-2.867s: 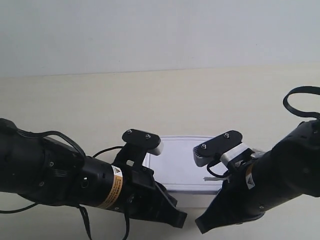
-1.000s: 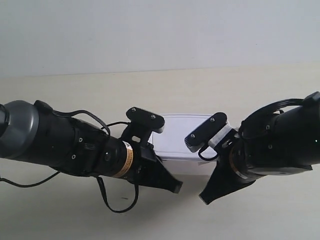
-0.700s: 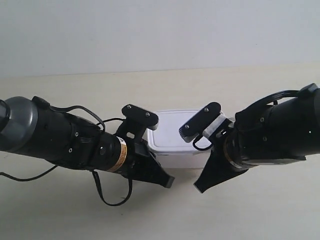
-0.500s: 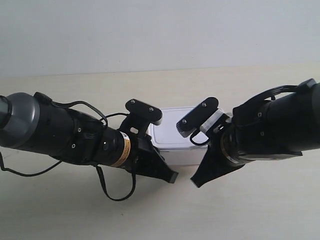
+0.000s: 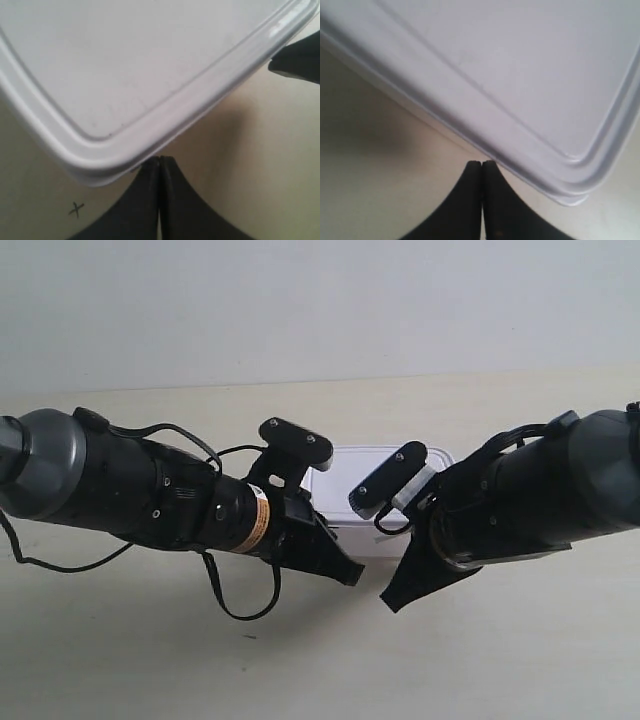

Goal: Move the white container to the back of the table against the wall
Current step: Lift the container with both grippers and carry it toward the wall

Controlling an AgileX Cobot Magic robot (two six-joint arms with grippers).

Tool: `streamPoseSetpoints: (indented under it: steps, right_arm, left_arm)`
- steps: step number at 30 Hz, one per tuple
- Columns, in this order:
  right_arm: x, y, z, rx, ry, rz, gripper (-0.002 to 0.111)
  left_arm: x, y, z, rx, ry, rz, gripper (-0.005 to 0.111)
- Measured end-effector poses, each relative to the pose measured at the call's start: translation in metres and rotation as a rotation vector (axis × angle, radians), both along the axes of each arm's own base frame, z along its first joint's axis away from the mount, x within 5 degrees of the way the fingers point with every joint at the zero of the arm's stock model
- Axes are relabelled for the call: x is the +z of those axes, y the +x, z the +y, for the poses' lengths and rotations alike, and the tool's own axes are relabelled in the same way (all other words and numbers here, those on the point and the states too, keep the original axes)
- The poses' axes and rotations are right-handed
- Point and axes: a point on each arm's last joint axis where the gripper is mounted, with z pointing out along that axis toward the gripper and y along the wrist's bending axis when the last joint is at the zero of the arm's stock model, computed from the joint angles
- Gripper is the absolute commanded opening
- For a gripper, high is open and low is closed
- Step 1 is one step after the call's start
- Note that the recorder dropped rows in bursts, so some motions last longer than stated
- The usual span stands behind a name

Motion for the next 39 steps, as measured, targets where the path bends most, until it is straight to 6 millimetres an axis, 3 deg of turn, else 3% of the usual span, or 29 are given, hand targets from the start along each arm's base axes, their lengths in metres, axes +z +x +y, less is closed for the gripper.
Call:
streamPoseSetpoints:
  steps: [13,19,29,39]
  right_arm:
    - [-0.004,0.019,0.010,0.005,-0.039,-0.033,0.000]
    - [-0.006,0.028,0.012,0.015,-0.072,-0.054,0.000]
    - [-0.012,0.048,-0.012,-0.038,-0.066,-0.049,0.000]
    - [-0.007,0.063,-0.012,0.003,0.006,-0.075,0.000]
  left_arm:
    - [-0.018,0.021,-0.001,0.028,0.021,0.008,0.000]
    - [-0.016,0.030,0.001,0.048,0.015,-0.006,0.000]
    - [-0.024,0.046,0.003,0.061,0.019,-0.015,0.000]
    - [-0.020,0.060,-0.006,0.046,0.009,-0.056,0.000]
